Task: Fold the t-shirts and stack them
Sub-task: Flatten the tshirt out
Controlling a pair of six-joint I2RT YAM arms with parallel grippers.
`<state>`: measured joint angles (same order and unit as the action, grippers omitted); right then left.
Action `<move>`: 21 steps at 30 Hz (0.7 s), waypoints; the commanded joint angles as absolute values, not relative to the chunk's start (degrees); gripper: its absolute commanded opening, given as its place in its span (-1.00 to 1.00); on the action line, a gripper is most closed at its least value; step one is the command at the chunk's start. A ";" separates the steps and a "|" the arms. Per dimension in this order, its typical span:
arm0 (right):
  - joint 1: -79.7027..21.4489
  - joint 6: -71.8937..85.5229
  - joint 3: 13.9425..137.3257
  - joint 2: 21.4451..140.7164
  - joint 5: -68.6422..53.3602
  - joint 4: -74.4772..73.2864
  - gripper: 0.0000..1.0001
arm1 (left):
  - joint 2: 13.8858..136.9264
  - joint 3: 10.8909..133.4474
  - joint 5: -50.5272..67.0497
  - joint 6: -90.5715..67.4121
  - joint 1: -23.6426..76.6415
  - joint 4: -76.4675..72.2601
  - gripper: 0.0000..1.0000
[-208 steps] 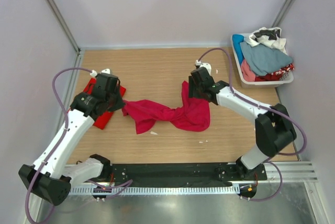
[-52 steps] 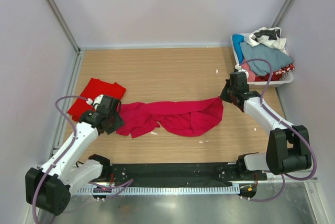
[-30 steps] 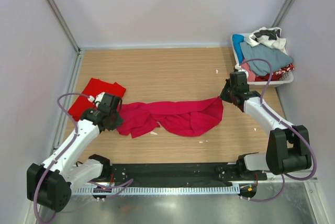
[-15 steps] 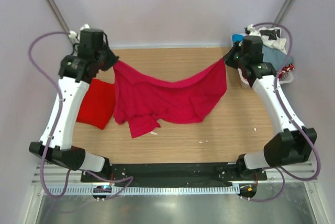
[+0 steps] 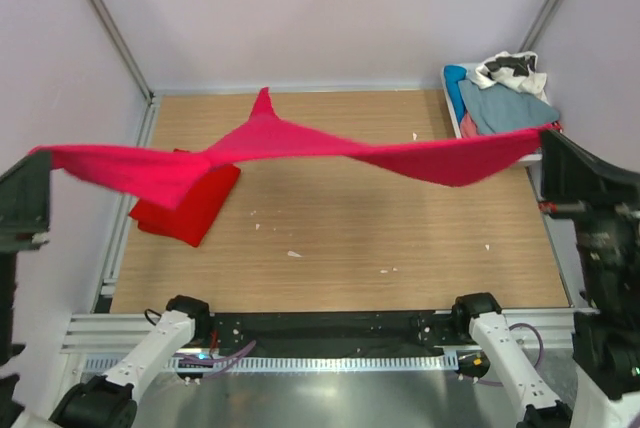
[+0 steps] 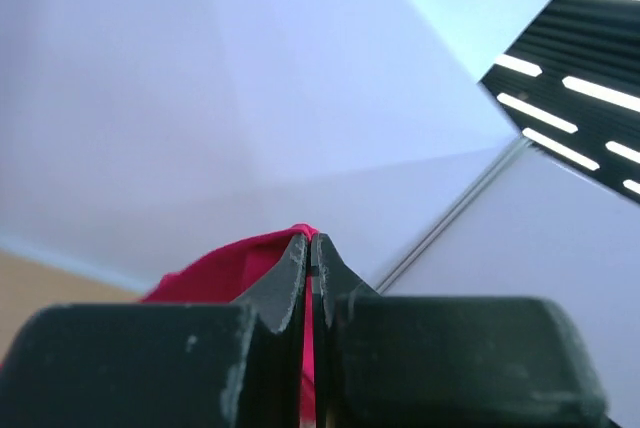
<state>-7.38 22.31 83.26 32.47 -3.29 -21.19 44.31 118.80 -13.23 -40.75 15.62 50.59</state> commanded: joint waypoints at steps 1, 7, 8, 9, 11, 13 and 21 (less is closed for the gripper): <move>-7.21 19.60 85.41 32.26 -1.85 -21.79 -0.98 | 45.97 122.40 -11.34 -37.53 15.38 45.62 -0.99; -7.21 20.04 87.37 35.15 -0.26 -23.99 -0.98 | 56.41 133.75 -12.22 -39.71 15.38 53.23 -0.99; -7.21 20.39 87.10 35.85 2.09 -24.08 -0.98 | 57.82 133.33 -11.78 -40.42 15.38 54.04 -0.99; -7.21 20.65 86.75 36.47 2.98 -24.17 -0.98 | 60.09 132.37 -10.65 -41.21 15.29 54.40 -0.99; -7.12 21.44 86.31 39.35 6.23 -25.22 -0.98 | 61.95 127.02 -9.15 -42.97 15.38 52.83 -0.99; -7.21 21.53 85.09 41.91 7.81 -25.40 -0.98 | 64.93 121.76 -7.48 -43.68 15.29 49.60 -1.00; -7.12 26.01 83.75 60.63 8.79 -22.50 -0.98 | 82.51 121.89 -6.59 -43.59 15.29 44.12 -0.99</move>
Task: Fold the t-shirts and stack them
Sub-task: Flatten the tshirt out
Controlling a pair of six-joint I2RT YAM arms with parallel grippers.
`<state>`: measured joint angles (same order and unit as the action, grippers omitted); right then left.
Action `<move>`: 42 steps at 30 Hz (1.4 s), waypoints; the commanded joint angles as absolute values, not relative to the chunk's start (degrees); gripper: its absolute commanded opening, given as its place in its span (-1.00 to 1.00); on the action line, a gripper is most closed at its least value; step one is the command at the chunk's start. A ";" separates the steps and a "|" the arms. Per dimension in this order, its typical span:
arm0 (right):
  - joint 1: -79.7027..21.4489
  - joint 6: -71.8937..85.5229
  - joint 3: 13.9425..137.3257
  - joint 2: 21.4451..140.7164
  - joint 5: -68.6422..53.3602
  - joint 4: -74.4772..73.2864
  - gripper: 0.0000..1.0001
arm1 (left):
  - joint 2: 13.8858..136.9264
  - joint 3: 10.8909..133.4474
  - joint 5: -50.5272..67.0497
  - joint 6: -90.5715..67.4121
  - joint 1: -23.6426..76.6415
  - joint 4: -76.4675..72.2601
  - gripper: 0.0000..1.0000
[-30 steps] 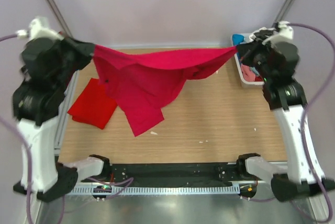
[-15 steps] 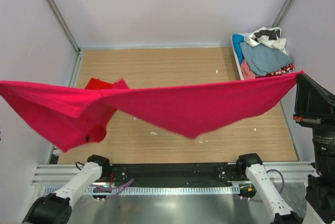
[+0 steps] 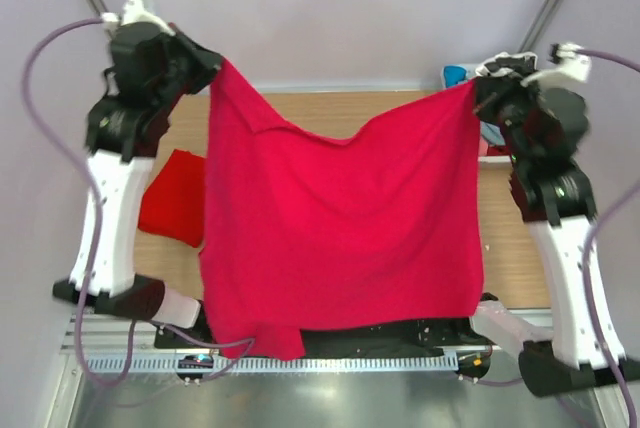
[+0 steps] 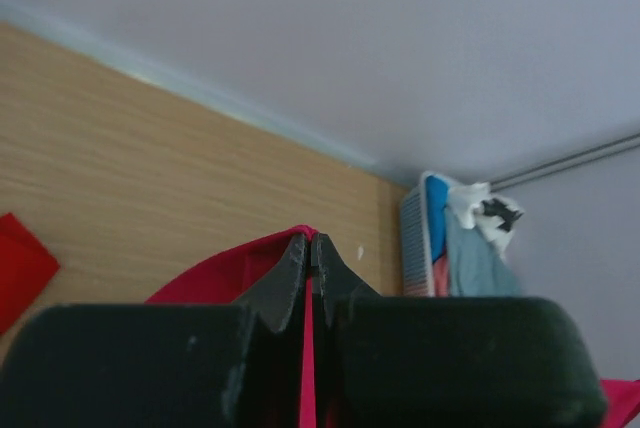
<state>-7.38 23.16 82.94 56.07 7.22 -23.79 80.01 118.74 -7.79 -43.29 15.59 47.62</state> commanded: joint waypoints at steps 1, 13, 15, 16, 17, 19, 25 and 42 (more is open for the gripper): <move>-7.21 26.80 86.02 63.86 8.09 -21.89 -0.98 | 84.44 126.95 -6.68 -43.42 15.03 44.73 -0.99; 3.16 35.58 125.77 84.81 -8.48 -29.27 -0.98 | 81.30 135.78 -8.53 -39.38 11.87 29.26 -0.99; 4.39 37.08 122.28 83.68 -10.62 -27.43 -0.98 | 82.00 135.36 -7.04 -39.55 11.78 31.54 -0.99; 5.09 38.13 115.47 82.63 -12.20 -24.12 -0.98 | 81.48 130.65 -5.38 -39.90 11.86 31.03 -1.00; 5.36 38.84 111.22 80.18 -12.91 -21.91 -0.98 | 80.69 126.69 -4.40 -40.25 11.78 29.72 -0.99; 6.15 40.07 98.35 78.23 -13.97 -16.38 -0.98 | 77.63 112.95 -1.86 -41.39 11.87 24.45 -1.00; 9.75 45.08 64.59 72.78 -19.68 -0.56 -0.98 | 73.48 78.44 2.98 -47.89 11.95 12.93 -0.99; 12.74 37.36 33.48 73.58 -16.52 6.33 -0.98 | 59.34 43.49 0.35 -49.22 16.61 12.45 -0.99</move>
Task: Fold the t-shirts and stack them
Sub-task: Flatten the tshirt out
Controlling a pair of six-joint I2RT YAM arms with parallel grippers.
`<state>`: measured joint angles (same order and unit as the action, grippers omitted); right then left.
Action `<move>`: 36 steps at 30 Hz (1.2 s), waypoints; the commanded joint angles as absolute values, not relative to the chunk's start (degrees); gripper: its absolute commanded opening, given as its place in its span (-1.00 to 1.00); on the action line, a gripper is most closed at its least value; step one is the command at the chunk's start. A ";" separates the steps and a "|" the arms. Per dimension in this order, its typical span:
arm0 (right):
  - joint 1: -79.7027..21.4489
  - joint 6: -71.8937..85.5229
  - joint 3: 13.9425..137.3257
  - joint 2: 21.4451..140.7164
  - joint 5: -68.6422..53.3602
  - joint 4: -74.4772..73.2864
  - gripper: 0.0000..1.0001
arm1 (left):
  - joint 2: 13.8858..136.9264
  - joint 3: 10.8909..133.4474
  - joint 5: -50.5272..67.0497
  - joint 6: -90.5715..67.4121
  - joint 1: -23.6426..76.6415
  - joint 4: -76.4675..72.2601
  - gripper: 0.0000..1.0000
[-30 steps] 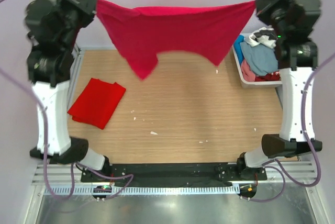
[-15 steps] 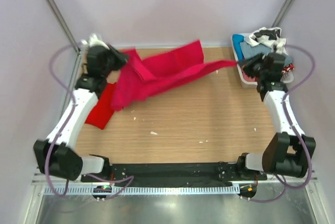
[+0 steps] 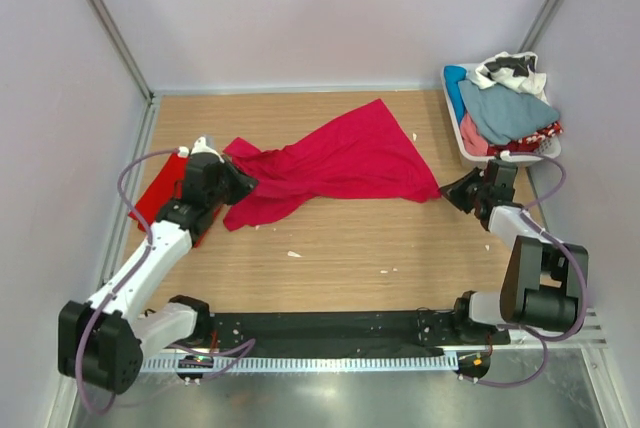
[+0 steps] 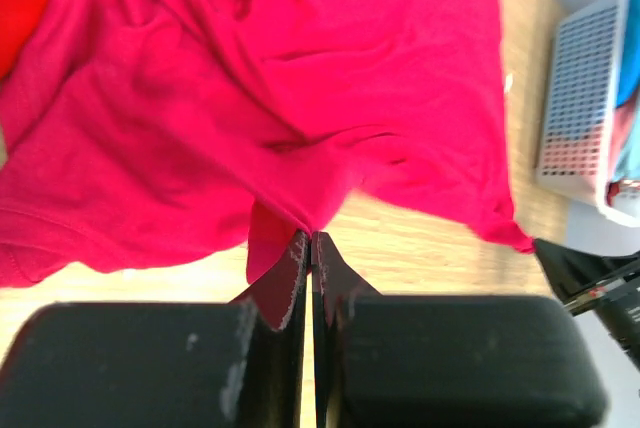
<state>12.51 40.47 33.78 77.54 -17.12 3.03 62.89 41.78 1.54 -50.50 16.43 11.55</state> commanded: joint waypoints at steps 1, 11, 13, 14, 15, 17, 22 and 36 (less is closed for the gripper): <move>12.74 36.92 33.83 72.26 -16.26 4.41 -0.98 | 57.85 44.90 -1.13 -49.04 16.61 14.39 -0.99; 12.74 30.94 45.25 39.40 -13.71 -7.29 -0.98 | 42.22 66.69 4.83 -42.72 17.05 25.40 -0.99; 12.74 29.45 49.21 32.04 -12.57 -8.35 -0.98 | 39.74 71.88 6.24 -41.23 17.14 25.40 -0.99; 12.74 29.44 50.52 30.08 -11.96 -8.52 -0.98 | 38.77 73.81 6.24 -40.70 17.05 25.66 -1.00; 12.66 29.62 52.54 28.14 -11.34 -8.79 -0.98 | 36.93 77.31 6.15 -40.17 17.14 25.66 -0.99; 12.66 29.88 56.92 25.50 -11.60 -9.74 -0.98 | 35.43 82.49 6.24 -38.76 17.14 25.66 -1.00; 12.66 28.65 66.24 27.59 -13.80 -12.47 -0.98 | 36.29 91.22 3.96 -37.00 17.05 25.66 -1.00; 12.66 31.28 79.53 47.26 -14.67 -15.38 -0.98 | 64.31 110.38 2.37 -39.55 17.05 29.79 -0.99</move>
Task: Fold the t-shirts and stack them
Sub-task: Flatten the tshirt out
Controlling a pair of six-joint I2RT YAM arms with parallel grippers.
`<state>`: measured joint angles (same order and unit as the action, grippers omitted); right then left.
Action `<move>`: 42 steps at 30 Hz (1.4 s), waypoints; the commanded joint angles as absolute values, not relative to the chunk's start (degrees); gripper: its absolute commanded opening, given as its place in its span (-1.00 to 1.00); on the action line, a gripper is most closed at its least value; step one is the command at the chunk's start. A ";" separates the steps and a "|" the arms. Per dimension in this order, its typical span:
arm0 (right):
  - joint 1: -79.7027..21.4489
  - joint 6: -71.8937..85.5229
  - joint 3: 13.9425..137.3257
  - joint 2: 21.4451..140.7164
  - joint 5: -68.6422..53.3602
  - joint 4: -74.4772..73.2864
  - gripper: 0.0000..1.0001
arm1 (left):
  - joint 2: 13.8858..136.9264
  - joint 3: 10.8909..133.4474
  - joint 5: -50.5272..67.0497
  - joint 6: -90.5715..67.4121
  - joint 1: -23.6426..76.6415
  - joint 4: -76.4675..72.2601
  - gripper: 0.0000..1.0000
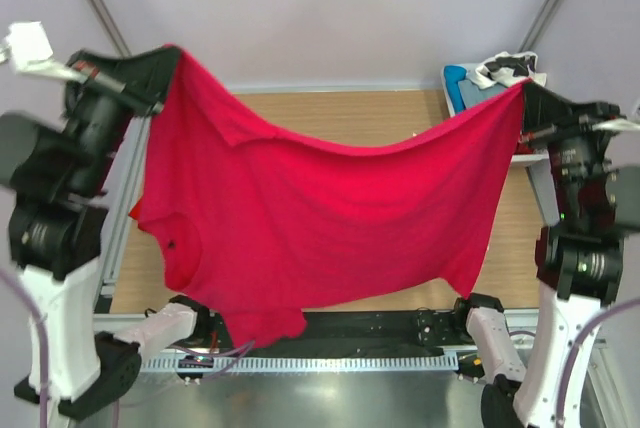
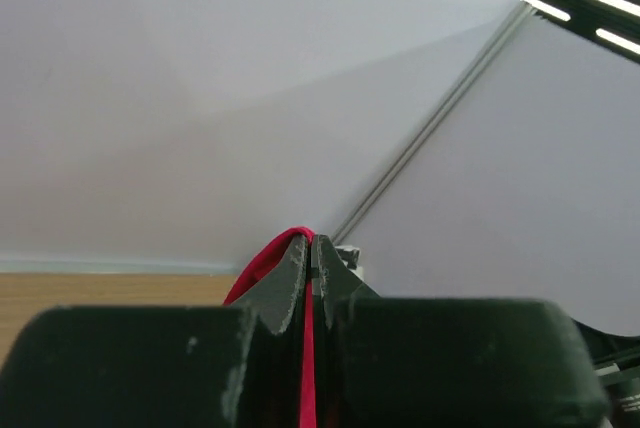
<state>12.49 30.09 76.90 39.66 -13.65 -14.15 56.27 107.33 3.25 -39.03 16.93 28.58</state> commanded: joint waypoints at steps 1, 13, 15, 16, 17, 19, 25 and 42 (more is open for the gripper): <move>12.66 32.16 80.32 49.11 -14.94 -14.77 -0.98 | 66.51 111.35 2.03 -39.29 17.14 29.88 -1.00; 12.74 37.79 117.26 90.68 -15.21 -18.52 -0.98 | 100.88 144.83 6.40 -44.46 9.24 29.81 -0.99; 13.44 40.58 123.54 94.47 -17.39 -17.42 -0.98 | 100.11 143.45 7.73 -44.56 8.61 22.62 -1.00; 13.88 42.35 123.57 94.57 -18.27 -15.58 -0.97 | 99.32 141.96 7.91 -44.30 8.70 19.54 -1.00; 15.10 43.84 123.31 94.57 -19.06 -13.38 -0.98 | 97.66 139.86 6.69 -43.95 9.05 15.77 -1.00; 16.61 48.50 126.72 97.79 -23.80 -10.55 -0.97 | 97.30 139.92 6.42 -42.81 9.14 13.55 -0.99; 19.16 53.16 124.57 102.04 -30.31 -5.82 -0.97 | 100.54 139.49 7.73 -43.50 9.14 13.27 -0.99; 19.34 48.44 62.69 95.18 -27.25 15.73 -0.98 | 85.70 71.38 4.92 -42.45 16.79 -3.43 -0.99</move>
<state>19.31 51.57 65.39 98.41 -29.26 7.88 91.61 73.23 6.63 -43.20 15.81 5.30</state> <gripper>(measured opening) 0.023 0.005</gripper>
